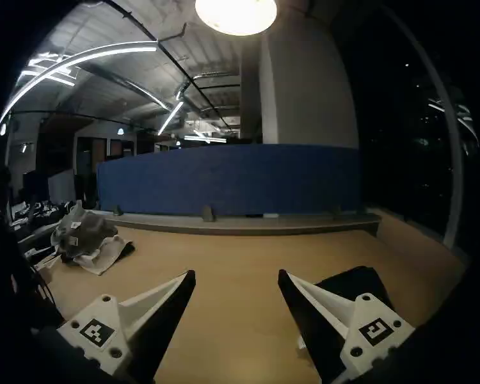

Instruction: Fold towel

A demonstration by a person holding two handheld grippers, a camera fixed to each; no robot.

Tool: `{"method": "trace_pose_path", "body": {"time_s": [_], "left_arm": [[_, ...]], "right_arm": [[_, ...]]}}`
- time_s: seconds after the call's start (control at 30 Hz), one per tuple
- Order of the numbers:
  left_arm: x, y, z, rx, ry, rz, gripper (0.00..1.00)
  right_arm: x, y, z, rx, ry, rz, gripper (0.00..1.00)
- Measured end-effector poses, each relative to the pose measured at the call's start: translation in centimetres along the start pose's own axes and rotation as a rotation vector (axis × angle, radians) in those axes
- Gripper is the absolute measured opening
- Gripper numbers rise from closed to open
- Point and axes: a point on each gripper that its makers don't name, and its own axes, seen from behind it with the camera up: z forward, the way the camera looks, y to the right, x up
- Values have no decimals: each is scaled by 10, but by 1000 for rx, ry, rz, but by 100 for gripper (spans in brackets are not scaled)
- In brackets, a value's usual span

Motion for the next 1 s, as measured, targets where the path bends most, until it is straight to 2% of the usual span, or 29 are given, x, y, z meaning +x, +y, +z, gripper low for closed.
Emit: {"method": "trace_pose_path", "body": {"time_s": [0.2,0.47,0.6,1.0], "left_arm": [[-1,0,0,1,0,3,96],[0,0,0,1,0,3,96],[0,0,0,1,0,3,96],[0,0,-1,1,0,3,96]], "right_arm": [[19,18,3,-8,70,21,100],[31,55,1,-59,136,52,100],[24,70,0,-87,144,63,100],[-4,76,1,-84,167,98,100]]}}
